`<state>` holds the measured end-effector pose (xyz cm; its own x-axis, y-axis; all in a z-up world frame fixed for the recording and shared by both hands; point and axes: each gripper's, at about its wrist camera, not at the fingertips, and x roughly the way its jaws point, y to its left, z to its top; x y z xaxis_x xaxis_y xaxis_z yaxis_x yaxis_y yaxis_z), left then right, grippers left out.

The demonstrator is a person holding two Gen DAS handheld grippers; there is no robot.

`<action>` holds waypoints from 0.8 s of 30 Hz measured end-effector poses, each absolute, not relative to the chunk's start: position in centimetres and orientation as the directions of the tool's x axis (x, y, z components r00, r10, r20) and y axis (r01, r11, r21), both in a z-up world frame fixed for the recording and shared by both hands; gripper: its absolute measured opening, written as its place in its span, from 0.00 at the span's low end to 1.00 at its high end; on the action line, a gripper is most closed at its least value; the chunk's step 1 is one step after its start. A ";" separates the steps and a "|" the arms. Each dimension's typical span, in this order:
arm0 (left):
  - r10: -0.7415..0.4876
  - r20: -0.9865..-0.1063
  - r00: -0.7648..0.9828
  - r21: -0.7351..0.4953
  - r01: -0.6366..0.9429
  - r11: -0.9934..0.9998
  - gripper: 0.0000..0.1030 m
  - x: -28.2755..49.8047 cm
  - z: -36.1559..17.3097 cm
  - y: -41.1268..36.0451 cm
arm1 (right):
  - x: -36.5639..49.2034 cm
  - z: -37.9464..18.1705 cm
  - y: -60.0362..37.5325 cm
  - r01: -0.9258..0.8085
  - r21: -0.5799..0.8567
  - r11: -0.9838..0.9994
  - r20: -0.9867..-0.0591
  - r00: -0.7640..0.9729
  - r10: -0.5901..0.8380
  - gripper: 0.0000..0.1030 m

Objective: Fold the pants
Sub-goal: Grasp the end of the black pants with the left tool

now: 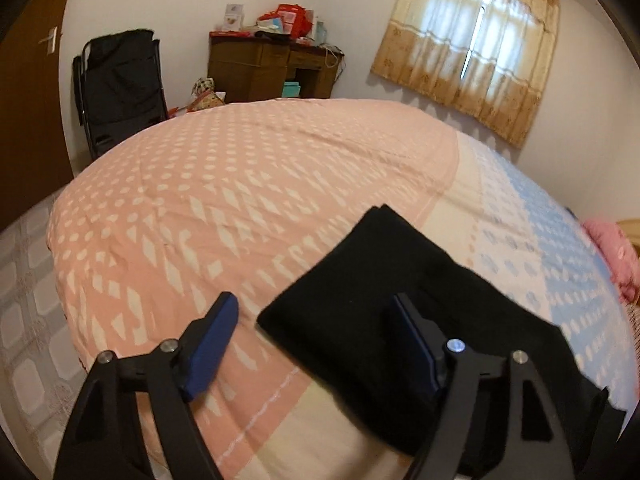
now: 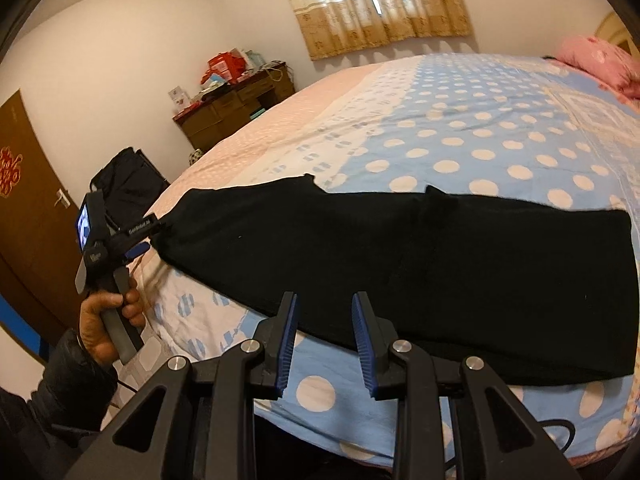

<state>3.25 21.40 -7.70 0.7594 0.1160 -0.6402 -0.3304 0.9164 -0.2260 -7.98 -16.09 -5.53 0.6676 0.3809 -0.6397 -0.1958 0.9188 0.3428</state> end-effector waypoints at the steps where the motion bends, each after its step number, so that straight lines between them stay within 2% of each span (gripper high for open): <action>1: 0.109 -0.640 0.761 -0.224 -0.321 0.920 0.77 3.4 -7.8 21.2 | -7.9 -5.6 -16.3 -0.188 0.353 0.917 -0.641 0.666 0.383 0.29; 3: 0.089 -0.641 0.763 -0.238 -0.307 0.922 0.72 3.5 -7.7 21.7 | -7.8 -5.8 -16.6 -0.171 0.374 0.911 -0.640 0.663 0.388 0.29; 5: 0.058 -0.643 0.764 -0.264 -0.292 0.919 0.48 3.8 -7.4 21.9 | -7.8 -5.9 -17.1 -0.155 0.392 0.907 -0.638 0.664 0.389 0.29; 7: -0.046 -0.640 0.767 -0.353 -0.240 0.904 0.30 4.0 -7.3 22.5 | -7.8 -6.0 -17.6 -0.137 0.412 0.901 -0.633 0.668 0.391 0.29; 9: -0.080 -0.635 0.768 -0.393 -0.232 0.890 0.28 4.0 -7.4 22.9 | -7.8 -6.0 -18.1 -0.119 0.435 0.892 -0.627 0.671 0.396 0.29; 14: -0.082 -0.630 0.772 -0.399 -0.232 0.887 0.25 3.6 -7.3 22.9 | -8.1 -6.0 -19.1 -0.094 0.453 0.887 -0.615 0.687 0.387 0.29; 19: -0.045 -0.653 0.756 -0.377 -0.273 0.885 0.28 3.1 -6.9 22.7 | -8.2 -6.2 -19.6 -0.086 0.470 0.879 -0.606 0.692 0.392 0.29; 24: -0.047 -0.617 0.786 -0.349 -0.219 0.911 0.28 1.8 -5.8 22.5 | -8.0 -6.7 -19.6 -0.086 0.478 0.874 -0.611 0.683 0.401 0.29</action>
<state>1.84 22.47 -5.81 0.7856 -0.0475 -0.6169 -0.2189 0.9113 -0.3488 -8.00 -19.61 -6.66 0.6825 0.4009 -0.6111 -0.0861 0.8744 0.4775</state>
